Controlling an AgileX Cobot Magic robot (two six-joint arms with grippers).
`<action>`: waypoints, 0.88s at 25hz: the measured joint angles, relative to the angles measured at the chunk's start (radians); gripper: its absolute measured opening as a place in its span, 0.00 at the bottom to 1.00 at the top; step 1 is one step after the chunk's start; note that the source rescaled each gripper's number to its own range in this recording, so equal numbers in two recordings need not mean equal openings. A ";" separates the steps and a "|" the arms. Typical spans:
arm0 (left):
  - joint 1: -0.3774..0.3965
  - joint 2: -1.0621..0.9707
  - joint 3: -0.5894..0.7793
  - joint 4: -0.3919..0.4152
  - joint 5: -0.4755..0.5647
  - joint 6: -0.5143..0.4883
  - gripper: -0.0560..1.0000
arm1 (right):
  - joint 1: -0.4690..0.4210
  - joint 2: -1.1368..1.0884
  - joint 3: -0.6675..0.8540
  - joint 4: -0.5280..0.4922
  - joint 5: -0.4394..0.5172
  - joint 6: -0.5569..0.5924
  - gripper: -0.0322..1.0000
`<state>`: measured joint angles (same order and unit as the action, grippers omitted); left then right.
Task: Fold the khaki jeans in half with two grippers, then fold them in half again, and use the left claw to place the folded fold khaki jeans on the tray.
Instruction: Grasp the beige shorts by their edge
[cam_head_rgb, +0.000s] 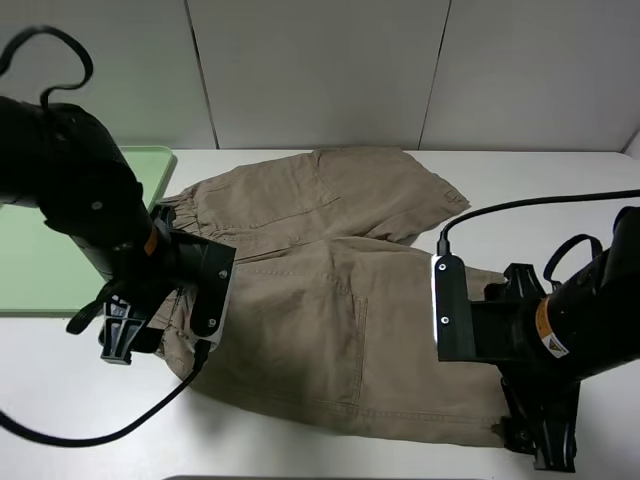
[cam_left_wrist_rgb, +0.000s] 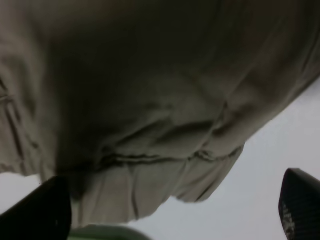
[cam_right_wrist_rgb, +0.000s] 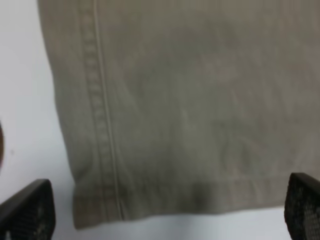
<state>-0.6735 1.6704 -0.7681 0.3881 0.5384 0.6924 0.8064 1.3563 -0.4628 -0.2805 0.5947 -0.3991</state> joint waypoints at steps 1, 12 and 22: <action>0.010 0.003 0.010 0.000 -0.018 0.000 0.87 | 0.000 0.000 0.014 0.002 -0.020 0.000 1.00; 0.033 0.003 0.079 -0.016 -0.166 -0.031 0.87 | 0.000 0.001 0.051 0.026 -0.091 0.000 1.00; -0.050 -0.088 0.082 -0.099 -0.186 -0.023 0.87 | 0.000 0.001 0.051 0.047 -0.098 0.000 1.00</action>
<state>-0.7236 1.5825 -0.6865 0.2892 0.3521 0.6698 0.8064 1.3572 -0.4121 -0.2336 0.4963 -0.3991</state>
